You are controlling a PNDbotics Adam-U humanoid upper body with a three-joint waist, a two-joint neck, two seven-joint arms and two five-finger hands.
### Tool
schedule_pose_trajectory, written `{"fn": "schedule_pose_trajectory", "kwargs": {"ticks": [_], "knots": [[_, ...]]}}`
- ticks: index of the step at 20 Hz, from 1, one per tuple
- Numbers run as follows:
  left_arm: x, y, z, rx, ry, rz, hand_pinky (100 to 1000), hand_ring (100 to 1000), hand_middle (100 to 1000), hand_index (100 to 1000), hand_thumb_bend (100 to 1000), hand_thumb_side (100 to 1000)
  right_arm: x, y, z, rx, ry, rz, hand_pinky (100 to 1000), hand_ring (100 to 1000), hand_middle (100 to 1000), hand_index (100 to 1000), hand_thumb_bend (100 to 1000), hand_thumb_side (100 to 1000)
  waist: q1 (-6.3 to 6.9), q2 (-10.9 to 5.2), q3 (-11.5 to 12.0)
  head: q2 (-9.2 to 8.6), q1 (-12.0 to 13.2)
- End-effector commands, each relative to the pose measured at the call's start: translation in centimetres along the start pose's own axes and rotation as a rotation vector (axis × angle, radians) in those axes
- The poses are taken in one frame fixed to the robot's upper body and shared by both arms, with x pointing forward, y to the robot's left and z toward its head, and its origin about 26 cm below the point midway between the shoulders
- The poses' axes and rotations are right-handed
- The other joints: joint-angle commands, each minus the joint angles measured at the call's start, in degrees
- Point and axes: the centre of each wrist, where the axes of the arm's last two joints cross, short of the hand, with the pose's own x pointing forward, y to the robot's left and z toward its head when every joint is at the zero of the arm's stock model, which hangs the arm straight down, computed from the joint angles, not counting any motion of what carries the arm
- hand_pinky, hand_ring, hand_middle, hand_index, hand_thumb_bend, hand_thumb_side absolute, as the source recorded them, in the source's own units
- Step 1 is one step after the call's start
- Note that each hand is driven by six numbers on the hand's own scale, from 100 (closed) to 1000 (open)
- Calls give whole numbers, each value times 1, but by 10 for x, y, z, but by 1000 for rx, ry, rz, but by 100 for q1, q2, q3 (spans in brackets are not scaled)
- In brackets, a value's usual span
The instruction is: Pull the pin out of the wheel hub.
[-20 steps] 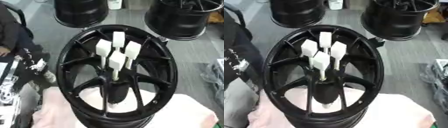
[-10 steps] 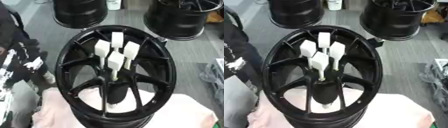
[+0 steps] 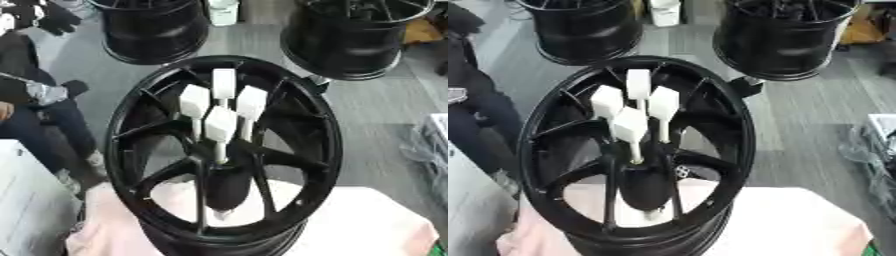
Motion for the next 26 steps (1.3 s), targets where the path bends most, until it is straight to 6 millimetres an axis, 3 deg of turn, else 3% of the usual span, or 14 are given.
{"fn": "schedule_pose_trajectory", "kwargs": {"ticks": [1, 5, 12, 21, 26], "knots": [[-5, 0, -25, -204, -71, -36, 777, 763, 752, 828, 505, 230, 3, -6, -3, 13, -20, 30, 658, 710, 712, 861, 100, 344, 5, -108, -1, 36, 3], [-11, -11, -72, -365, -159, 11, 767, 760, 747, 823, 493, 231, 2, -7, -3, 15, -16, 34, 658, 710, 711, 861, 100, 345, 24, -121, -29, 32, -41], [-6, -37, -125, -485, -237, 76, 752, 754, 743, 820, 479, 275, 1, -7, -2, 17, -16, 34, 658, 710, 710, 861, 100, 345, 28, -115, -88, 24, -28], [-9, -52, -135, -542, -219, 41, 730, 708, 694, 791, 469, 242, 1, -7, -2, 18, -15, 34, 658, 709, 710, 861, 100, 346, 34, -107, -110, 14, -43], [-18, -52, -129, -551, -180, 21, 652, 605, 581, 714, 422, 177, 1, -7, -2, 19, -14, 32, 658, 709, 709, 861, 100, 347, 35, -100, -93, 12, -54]]}}
